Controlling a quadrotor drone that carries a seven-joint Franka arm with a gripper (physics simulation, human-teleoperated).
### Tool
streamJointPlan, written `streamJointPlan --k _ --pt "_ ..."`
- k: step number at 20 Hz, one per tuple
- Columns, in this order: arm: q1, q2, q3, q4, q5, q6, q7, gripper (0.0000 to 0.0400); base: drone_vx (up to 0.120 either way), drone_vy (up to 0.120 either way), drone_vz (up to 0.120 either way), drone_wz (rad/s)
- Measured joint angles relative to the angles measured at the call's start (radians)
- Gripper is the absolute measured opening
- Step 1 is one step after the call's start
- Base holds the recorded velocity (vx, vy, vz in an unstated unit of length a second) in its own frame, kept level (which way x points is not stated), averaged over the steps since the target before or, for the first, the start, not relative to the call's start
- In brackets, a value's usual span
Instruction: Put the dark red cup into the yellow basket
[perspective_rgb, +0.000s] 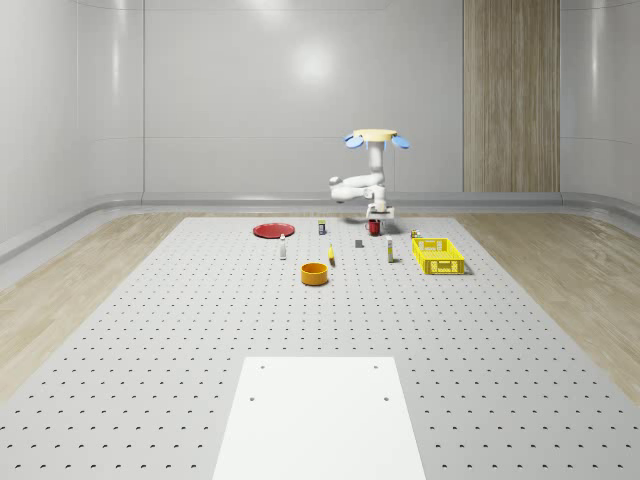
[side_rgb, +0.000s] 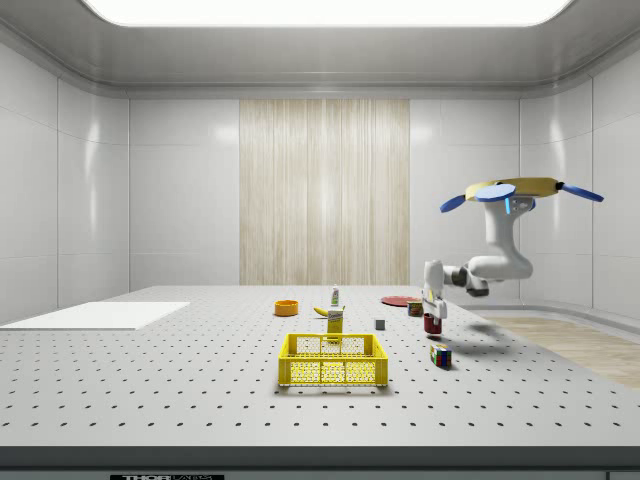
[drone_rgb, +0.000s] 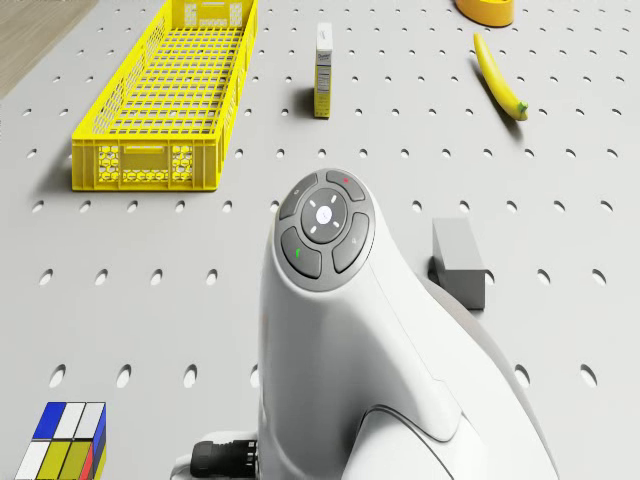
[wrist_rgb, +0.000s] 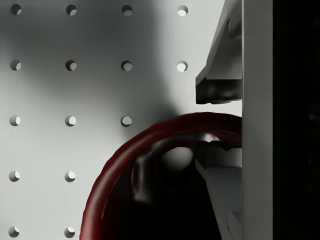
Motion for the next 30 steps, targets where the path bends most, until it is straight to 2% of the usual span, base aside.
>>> streamJointPlan --k 6,17,30 --pt "-0.011 -0.019 0.042 -0.002 0.046 0.008 0.015 0.0100 0.120 0.120 0.120 0.000" --pt "-0.020 -0.063 0.064 0.000 0.077 0.045 0.025 0.0099 0.120 0.120 0.120 0.000" --pt "-0.027 -0.110 0.072 0.001 0.098 0.088 0.032 0.0099 0.120 0.120 0.000 0.000"
